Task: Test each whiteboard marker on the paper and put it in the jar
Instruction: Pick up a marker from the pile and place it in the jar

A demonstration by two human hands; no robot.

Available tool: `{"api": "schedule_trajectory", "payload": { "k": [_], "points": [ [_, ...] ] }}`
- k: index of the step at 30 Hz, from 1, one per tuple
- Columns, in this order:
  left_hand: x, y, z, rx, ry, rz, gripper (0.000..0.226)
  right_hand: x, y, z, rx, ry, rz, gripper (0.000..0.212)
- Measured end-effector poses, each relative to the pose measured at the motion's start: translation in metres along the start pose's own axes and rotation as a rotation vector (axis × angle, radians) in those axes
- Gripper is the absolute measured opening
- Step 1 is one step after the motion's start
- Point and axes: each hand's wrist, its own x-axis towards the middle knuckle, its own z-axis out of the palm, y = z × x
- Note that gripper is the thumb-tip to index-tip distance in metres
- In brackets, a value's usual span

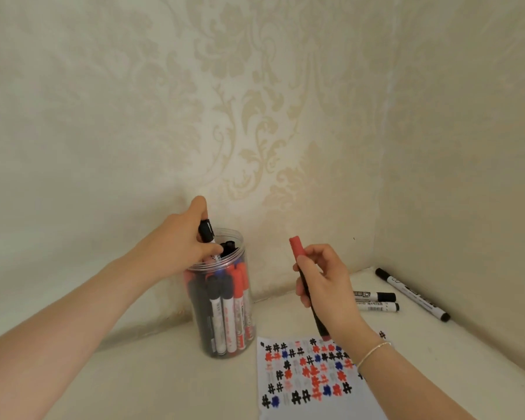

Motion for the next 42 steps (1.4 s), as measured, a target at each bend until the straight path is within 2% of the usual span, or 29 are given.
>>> {"api": "schedule_trajectory", "payload": {
  "k": [7,10,12,16,19,21,25,27,29,30,32,34,36,38,39,40,41,42],
  "points": [
    [0.012,0.008,-0.005,0.132,-0.282,0.004,0.017,-0.002,0.006,0.013,-0.065,-0.033,0.047,0.004],
    [0.016,0.022,-0.004,0.245,-0.444,-0.043,0.026,0.003,0.002,0.013,-0.083,-0.041,0.07,0.014],
    [0.018,0.027,-0.002,0.321,-0.488,-0.05,0.031,0.006,-0.003,0.013,-0.061,-0.051,0.099,0.024],
    [0.021,0.028,-0.007,0.347,-0.453,-0.036,0.021,0.005,-0.011,0.015,-0.021,-0.075,0.14,0.028],
    [0.023,0.024,-0.018,0.271,-0.295,-0.009,0.009,0.004,-0.013,0.013,-0.048,-0.098,0.139,0.027],
    [0.021,0.023,-0.019,0.267,-0.228,-0.01,0.011,0.004,-0.013,0.013,-0.036,-0.118,0.141,0.027],
    [0.019,0.024,-0.012,0.389,-0.258,-0.029,0.008,0.003,-0.015,0.011,0.024,-0.14,0.158,0.031],
    [0.016,0.031,-0.015,0.4,-0.163,-0.016,0.012,0.002,-0.016,0.008,-0.009,-0.169,0.167,0.033],
    [0.009,0.049,-0.016,0.353,0.02,0.131,0.024,0.003,-0.017,0.004,-0.068,-0.213,0.19,0.031],
    [0.001,0.061,-0.014,0.313,0.045,0.248,0.032,0.003,-0.017,0.002,-0.105,-0.235,0.196,0.029],
    [-0.014,0.083,0.005,0.363,-0.047,0.483,0.045,0.001,-0.02,-0.002,-0.177,-0.26,0.161,0.025],
    [-0.02,0.092,0.032,0.593,-0.12,0.594,0.04,0.0,-0.021,-0.006,-0.235,-0.257,0.081,0.024],
    [-0.017,0.088,0.051,0.704,-0.108,0.571,0.025,-0.002,-0.018,-0.013,-0.35,-0.2,-0.04,0.025],
    [-0.016,0.085,0.058,0.66,-0.148,0.473,0.019,0.001,-0.01,-0.025,-0.645,-0.01,-0.154,0.037],
    [-0.017,0.085,0.062,0.602,-0.17,0.425,0.018,0.004,-0.008,-0.032,-0.681,0.095,-0.103,0.05],
    [-0.018,0.085,0.067,0.526,-0.182,0.385,0.017,0.005,-0.011,-0.038,-0.559,0.11,0.061,0.058],
    [-0.019,0.085,0.071,0.432,-0.213,0.342,0.017,0.004,-0.017,-0.04,-0.293,0.035,0.262,0.058],
    [-0.02,0.086,0.074,0.319,-0.268,0.306,0.017,0.005,-0.018,-0.043,0.019,-0.112,0.419,0.049]
  ]
}}
